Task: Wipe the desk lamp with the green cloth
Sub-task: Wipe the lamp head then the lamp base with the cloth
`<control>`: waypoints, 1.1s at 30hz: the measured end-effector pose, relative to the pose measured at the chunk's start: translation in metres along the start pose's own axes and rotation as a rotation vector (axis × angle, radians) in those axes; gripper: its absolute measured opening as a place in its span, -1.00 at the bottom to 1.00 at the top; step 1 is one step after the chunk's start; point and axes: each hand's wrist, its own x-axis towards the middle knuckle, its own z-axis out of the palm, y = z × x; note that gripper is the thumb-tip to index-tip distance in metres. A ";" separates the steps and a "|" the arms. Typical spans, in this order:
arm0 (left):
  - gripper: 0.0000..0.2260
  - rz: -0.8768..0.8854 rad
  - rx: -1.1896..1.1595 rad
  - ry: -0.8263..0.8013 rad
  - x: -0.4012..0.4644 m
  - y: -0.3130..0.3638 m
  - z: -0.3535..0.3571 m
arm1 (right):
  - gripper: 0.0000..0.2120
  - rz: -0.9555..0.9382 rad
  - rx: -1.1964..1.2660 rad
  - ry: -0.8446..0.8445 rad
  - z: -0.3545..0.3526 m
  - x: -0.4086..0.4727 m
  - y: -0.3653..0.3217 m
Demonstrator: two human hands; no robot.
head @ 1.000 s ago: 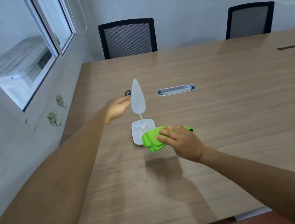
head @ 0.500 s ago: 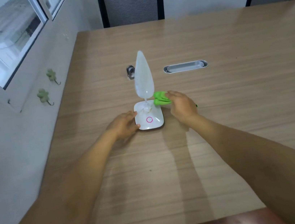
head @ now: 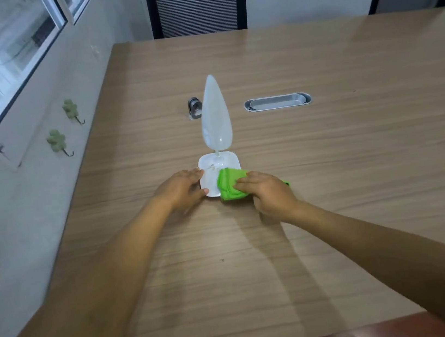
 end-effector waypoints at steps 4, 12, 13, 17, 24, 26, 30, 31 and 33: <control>-0.42 -0.005 0.010 -0.003 0.000 -0.001 0.000 | -0.50 -0.110 -0.030 0.104 -0.014 -0.004 0.001; -0.42 -0.005 0.055 -0.013 0.001 0.001 -0.003 | -0.53 0.141 -0.043 -0.042 -0.012 0.043 -0.002; -0.42 -0.005 0.060 -0.017 0.002 0.001 -0.003 | -0.53 0.142 -0.047 -0.091 -0.009 0.041 -0.001; -0.41 -0.012 0.048 -0.012 0.003 0.000 -0.002 | -0.47 -0.005 -0.058 -0.054 -0.006 0.013 -0.002; -0.42 -0.009 0.051 -0.003 0.002 0.001 -0.001 | -0.55 -0.109 -0.080 0.111 -0.030 0.001 0.012; -0.43 -0.008 0.052 -0.006 0.002 0.000 0.000 | -0.54 -0.048 -0.081 0.173 -0.028 0.016 0.007; -0.42 0.004 0.062 -0.008 0.005 -0.001 0.001 | -0.54 -0.032 -0.065 0.153 -0.009 0.038 -0.014; -0.42 0.003 0.058 -0.007 0.006 -0.002 0.001 | -0.58 -0.046 -0.082 0.128 -0.005 0.038 -0.017; -0.42 -0.001 0.047 -0.008 0.006 -0.002 0.002 | -0.62 -0.080 -0.119 0.071 0.001 0.031 -0.012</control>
